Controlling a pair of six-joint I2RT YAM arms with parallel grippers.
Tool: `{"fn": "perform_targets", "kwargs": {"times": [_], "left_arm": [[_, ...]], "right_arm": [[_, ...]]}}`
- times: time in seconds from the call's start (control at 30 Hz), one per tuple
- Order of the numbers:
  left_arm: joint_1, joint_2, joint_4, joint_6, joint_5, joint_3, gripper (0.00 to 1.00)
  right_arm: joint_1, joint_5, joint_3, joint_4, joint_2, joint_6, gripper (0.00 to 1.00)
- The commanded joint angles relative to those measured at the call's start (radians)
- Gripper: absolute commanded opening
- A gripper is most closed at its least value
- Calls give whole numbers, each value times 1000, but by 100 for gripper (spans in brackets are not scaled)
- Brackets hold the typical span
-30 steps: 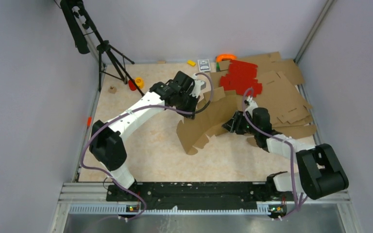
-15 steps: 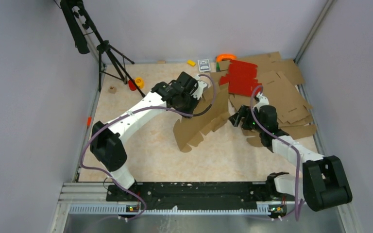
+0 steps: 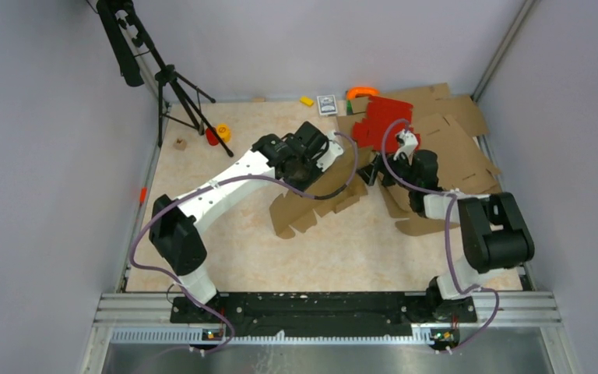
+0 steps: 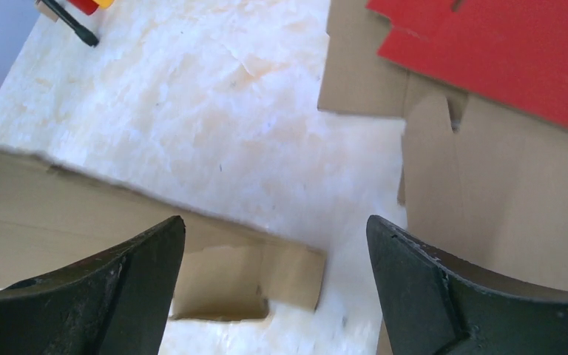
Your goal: Fold the paper box
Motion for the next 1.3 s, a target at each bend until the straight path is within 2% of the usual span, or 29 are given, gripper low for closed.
{"fn": "perform_targets", "kwargs": {"times": [0.0,0.1,0.17,0.27,0.3,0.47,0.73,0.93,1.17,1.2,1.27], "left_arm": [[2,10,-29,49,-40,38,4],[2,11,-26,46,-48,44,4],[3,10,-18,42,-53,45,4],[4,6,4,25,-49,46,3],[4,3,16,15,-54,46,3],[14,-5,70,-67,-57,50,3],[43,0,156,-198,37,33,3],[68,-3,192,-241,127,20,2],[140,-64,307,-310,275,-69,1],[150,-72,322,-313,296,-84,1],[164,-80,333,-317,316,-104,1]], "right_arm": [[-5,-197,100,233,124,-72,92],[-2,-272,113,276,155,-58,93],[10,-297,95,309,154,-45,87],[51,-292,86,285,136,-47,65],[65,-273,77,272,120,-51,59],[118,-148,-1,205,38,-36,42],[189,7,-68,106,-57,22,24],[214,56,-65,23,-108,24,22],[258,111,-56,-78,-161,-18,23],[262,109,-55,-88,-163,-20,29],[273,117,-57,-113,-169,-23,33]]}}
